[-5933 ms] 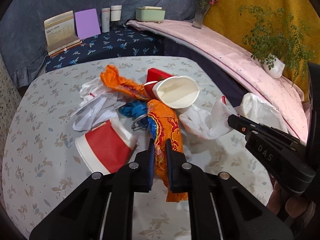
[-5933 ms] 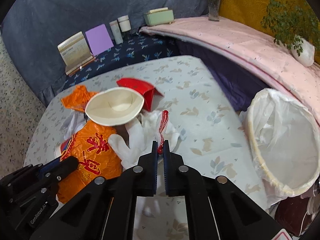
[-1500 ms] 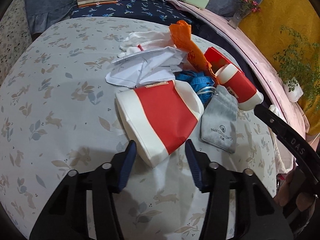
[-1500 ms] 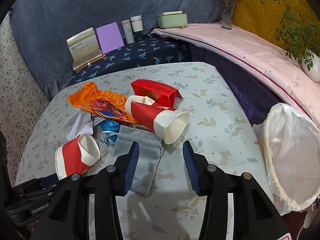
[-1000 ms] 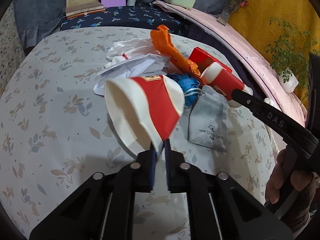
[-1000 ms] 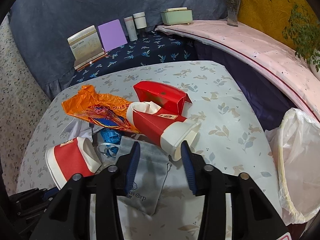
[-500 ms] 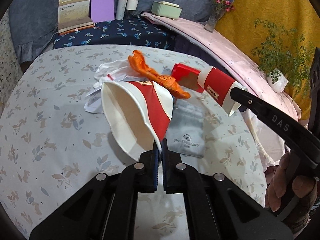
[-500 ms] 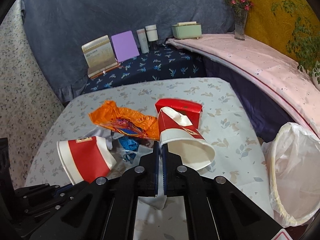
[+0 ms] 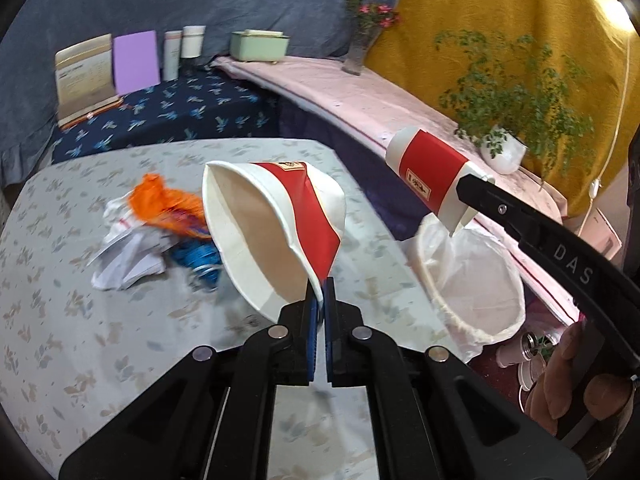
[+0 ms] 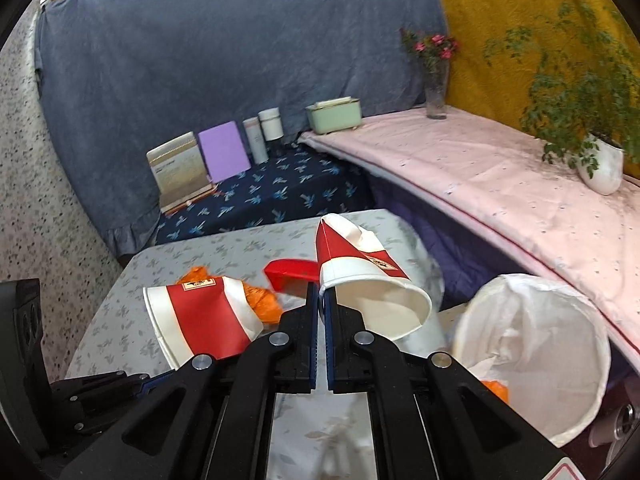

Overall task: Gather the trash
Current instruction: 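Carry both paper cups over the wastebasket and release them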

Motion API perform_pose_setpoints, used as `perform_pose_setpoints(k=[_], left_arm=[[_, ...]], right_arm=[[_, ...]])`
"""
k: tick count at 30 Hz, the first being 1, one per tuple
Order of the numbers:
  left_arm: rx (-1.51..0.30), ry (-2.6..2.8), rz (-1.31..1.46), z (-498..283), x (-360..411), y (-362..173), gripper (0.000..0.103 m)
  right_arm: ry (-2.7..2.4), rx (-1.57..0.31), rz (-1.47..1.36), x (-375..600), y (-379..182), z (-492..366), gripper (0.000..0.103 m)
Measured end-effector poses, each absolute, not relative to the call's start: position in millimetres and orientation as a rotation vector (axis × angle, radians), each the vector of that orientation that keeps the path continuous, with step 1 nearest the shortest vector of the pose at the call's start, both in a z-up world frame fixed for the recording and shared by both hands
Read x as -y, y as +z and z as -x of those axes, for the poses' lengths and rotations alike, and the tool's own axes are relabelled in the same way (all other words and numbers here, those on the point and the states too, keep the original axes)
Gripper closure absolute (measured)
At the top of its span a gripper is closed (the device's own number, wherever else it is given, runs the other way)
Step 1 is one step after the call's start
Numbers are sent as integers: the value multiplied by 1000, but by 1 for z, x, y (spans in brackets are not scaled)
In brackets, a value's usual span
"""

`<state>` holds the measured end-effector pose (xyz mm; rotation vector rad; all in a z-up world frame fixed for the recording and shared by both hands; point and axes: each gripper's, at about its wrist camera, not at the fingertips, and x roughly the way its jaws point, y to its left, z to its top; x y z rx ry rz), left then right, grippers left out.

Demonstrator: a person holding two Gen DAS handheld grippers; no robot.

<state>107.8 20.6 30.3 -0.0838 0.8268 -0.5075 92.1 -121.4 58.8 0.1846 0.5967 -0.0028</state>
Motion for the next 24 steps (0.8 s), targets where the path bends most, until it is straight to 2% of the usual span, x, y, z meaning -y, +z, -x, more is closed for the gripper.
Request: perform_pose_setpoints(k=[11,24], left_arm=[[-785,-650,3,-93,73,50,101],[-808,-780,-45,-87,144,38,100]], right_arm=[[-167,-552,-241,202,68,-54,100],[-290,-585,-312,270,40,-20,100]])
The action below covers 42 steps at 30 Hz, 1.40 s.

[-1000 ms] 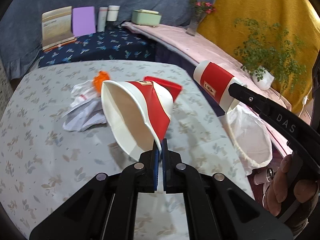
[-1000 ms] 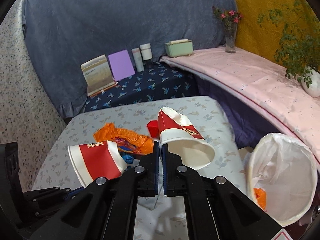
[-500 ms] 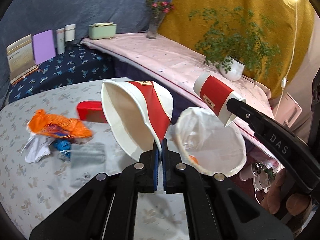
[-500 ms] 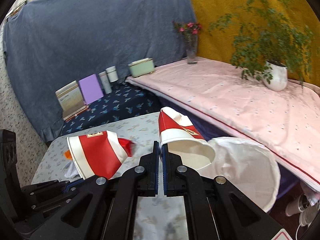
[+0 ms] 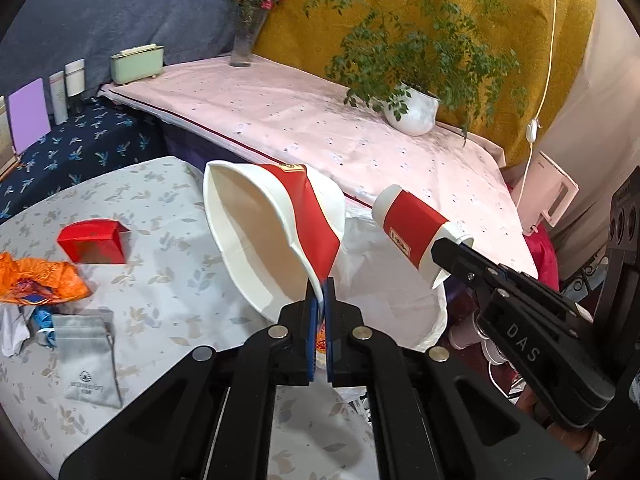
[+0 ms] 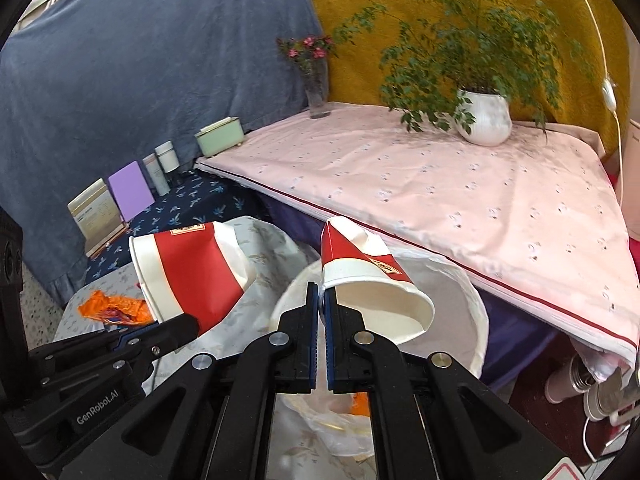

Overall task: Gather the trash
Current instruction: 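Carry both paper cups over the wastebasket and release them, then move both grippers back toward the remaining trash on the table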

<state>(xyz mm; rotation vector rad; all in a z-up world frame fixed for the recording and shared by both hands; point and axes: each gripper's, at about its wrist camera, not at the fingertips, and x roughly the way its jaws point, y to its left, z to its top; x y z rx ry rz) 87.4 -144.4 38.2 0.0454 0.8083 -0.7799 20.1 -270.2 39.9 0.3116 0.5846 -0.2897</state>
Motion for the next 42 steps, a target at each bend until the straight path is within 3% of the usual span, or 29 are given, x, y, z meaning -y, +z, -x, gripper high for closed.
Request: perform_pose_setpoints(k=[11,13,15,17,23,27,34,42], left_arm=[[-818,-783,-80,-90,172,20,97],[-824,-778,-73,-93,171,18,91],[-831,-762,-59,-97,168,16,71],[-831,-743,-44,-99,163,16,63],[-839,-713,-27,-105,151,15,61],[-836,-673,-7,-108,135,15,52],[-827,-593,14,-112,101,16,51],[-810,-478,36,-115,42,16,41]], right_arm=[[-315,-631,-342,294,16,-20,99],[-316,-638,-344,294,13,-22,97],[-317,-638,-349,294,11,-22,95],[-321,-637,-354,295,11,-23,89],[-322,-627,-361,294,15,-23,82],[-317,-618,-353,290,20,-21,71],[-278,-632,-327,268,23,-26,69],[-191,-645,-288,222,27,-36,68]])
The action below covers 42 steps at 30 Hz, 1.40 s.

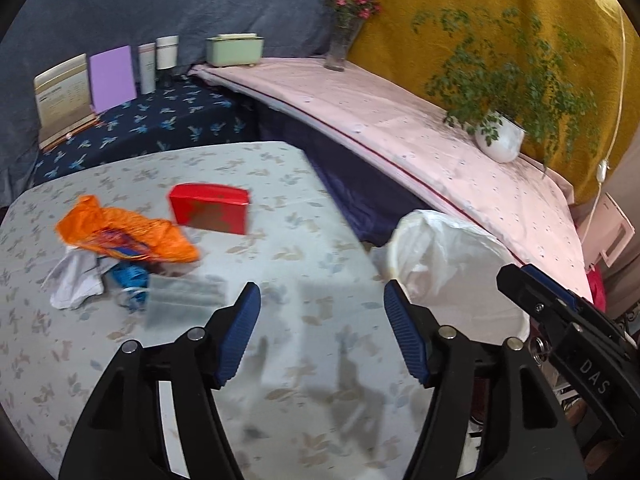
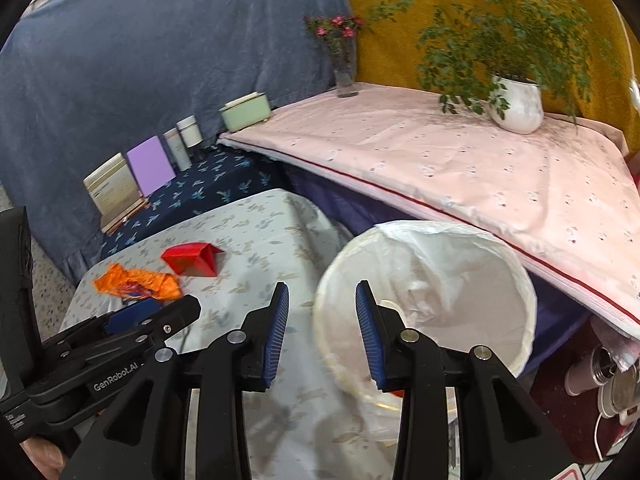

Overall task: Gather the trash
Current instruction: 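Move both grippers back toward the remaining trash on the table, then grasp the orange wrapper with the left gripper while the right grasps the grey pouch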

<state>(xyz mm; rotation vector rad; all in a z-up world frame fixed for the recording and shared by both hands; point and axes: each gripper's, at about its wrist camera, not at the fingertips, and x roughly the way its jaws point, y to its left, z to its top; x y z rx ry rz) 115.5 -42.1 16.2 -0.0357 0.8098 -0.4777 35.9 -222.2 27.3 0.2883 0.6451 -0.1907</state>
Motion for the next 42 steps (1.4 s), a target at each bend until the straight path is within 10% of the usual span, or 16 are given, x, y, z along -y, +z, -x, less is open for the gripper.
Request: perform_pose_setpoints(k=[32,42], left_arm=[[-818,-202,134,-178,-147,0,18],[-853,-249,168,-221,-122,-7,44]], right_arm=[[52,-823,-160,52,-27,-116,55],[47,-871,-145,46,-45,-145,55]])
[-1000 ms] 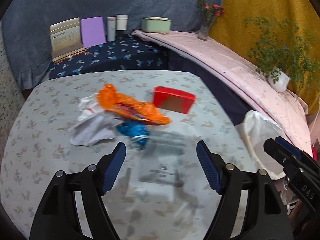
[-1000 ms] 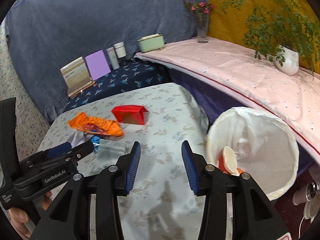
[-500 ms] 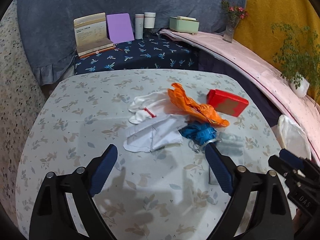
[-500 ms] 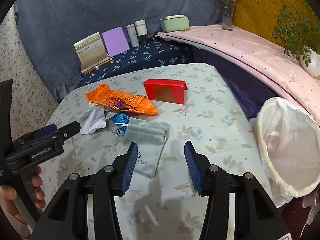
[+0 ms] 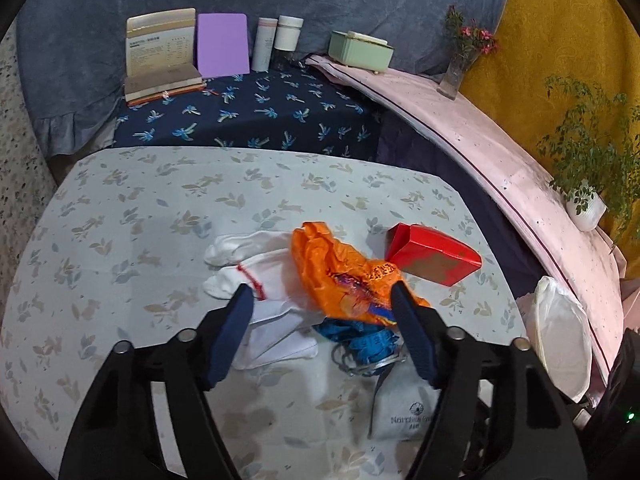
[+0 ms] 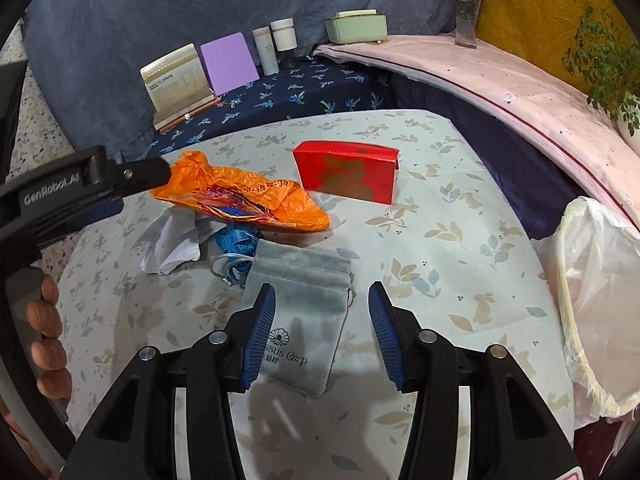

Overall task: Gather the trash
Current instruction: 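Grasp the orange wrapper with the left gripper while the right grasps the grey pouch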

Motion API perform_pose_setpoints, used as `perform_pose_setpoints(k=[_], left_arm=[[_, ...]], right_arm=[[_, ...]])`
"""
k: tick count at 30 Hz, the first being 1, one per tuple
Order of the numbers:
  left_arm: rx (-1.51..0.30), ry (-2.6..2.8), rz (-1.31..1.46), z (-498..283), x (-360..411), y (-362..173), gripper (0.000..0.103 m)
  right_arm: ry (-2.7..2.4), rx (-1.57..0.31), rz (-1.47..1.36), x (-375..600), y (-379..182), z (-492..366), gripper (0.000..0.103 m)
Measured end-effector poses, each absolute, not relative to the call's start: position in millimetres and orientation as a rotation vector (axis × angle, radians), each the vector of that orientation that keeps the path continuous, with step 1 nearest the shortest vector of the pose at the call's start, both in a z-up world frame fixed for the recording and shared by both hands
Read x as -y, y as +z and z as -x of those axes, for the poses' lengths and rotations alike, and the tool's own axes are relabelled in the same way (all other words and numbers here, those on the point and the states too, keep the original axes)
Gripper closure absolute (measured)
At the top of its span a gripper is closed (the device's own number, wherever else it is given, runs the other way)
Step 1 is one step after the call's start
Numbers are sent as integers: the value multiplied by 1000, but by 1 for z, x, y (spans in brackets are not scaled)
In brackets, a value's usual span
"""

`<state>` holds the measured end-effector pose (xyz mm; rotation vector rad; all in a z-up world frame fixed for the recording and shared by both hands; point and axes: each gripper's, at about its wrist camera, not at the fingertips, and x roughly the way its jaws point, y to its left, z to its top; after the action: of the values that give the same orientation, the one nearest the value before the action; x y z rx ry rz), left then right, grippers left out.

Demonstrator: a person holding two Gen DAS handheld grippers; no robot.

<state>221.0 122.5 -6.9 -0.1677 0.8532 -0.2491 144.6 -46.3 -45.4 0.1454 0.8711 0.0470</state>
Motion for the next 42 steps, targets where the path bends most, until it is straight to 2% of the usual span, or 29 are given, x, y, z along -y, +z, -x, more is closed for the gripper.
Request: perform_pose_setpoints(k=[2,5,8,11,13,15,16,17,18,29,42], left_arm=[[-863,-266,168,-226,-118,-10,56],[-862,-283,148,-228,-111,-11,87],[-859,-303,156,-229,-111,-12,98],[-842,-313,152,-227,-110,-9,99],[-833,-318,151,-224,-110,-6,99],[-826,-317,148,-223,-109,-3,99],[-823,-318,149,-222,-109,-2,99],[-821,-318,150,-221,-109,0,99],[-819,-318,152,-220,-109,1,99],[-768,-350,146,-199,-89,32,99],[-714,-428,99,-164,-25,67,99]], right_arm=[[47,-884,-149,47,-51,-151,55],[46,-897,-149,48,-58,-159,55],[48,-912,-161,49,-65,-166,55],[52,-927,-173,51,-73,-170,55],[57,-942,-186,51,-77,-171,62],[66,-952,-192,51,-80,-171,81],[65,-951,-186,51,-80,-170,84],[69,-947,-183,50,-79,-168,91],[74,-942,-185,51,-78,-166,93],[59,-799,-195,73,-27,-135,95],[-29,-658,-230,134,28,-89,95]])
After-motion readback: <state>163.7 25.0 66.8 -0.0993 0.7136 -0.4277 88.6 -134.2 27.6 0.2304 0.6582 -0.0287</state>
